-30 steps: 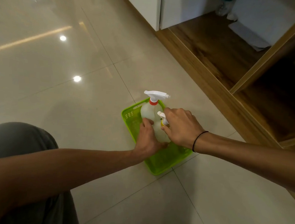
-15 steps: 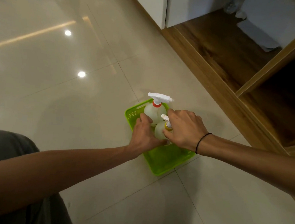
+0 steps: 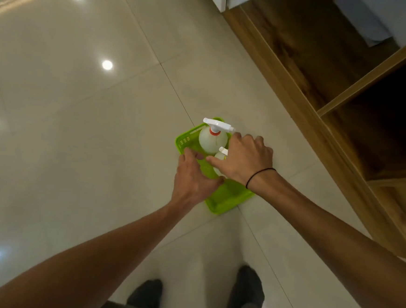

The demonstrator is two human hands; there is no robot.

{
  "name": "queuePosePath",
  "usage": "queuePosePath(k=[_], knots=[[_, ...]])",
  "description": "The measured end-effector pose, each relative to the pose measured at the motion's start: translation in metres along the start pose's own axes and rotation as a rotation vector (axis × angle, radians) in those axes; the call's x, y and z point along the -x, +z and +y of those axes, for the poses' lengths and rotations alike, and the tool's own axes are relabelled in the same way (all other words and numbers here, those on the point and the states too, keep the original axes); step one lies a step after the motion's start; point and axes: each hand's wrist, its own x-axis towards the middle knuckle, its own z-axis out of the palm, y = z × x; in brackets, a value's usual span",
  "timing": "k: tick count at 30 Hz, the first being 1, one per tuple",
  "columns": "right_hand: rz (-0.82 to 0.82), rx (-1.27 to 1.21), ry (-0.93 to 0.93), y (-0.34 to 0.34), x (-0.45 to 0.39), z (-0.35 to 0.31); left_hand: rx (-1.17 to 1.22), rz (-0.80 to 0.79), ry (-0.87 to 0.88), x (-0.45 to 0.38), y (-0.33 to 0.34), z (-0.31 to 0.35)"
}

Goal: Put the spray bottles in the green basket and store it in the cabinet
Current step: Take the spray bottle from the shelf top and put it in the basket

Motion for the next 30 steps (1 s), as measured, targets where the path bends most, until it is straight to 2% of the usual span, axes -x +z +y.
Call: queuePosePath(k=[7, 9, 17, 24, 30], knots=[[-0.016, -0.032, 0.216, -0.092, 0.029, -0.014, 0.028, -0.085, -0.182, 0.041, -0.066, 0.081], [-0.053, -0.045, 0.242, -0.122, 0.043, -0.016, 0.060, -0.092, -0.211, 0.053, -0.084, 0.111], [-0.013, -0.146, 0.267, -0.248, 0.084, -0.005, 0.186, -0.114, -0.228, 0.094, -0.133, 0.215], [0.204, -0.123, 0.284, -0.353, 0.076, 0.041, 0.231, -0.169, -0.143, 0.098, -0.141, 0.320], [0.343, 0.080, 0.348, -0.408, 0.029, 0.099, 0.221, -0.183, -0.079, 0.079, -0.130, 0.386]])
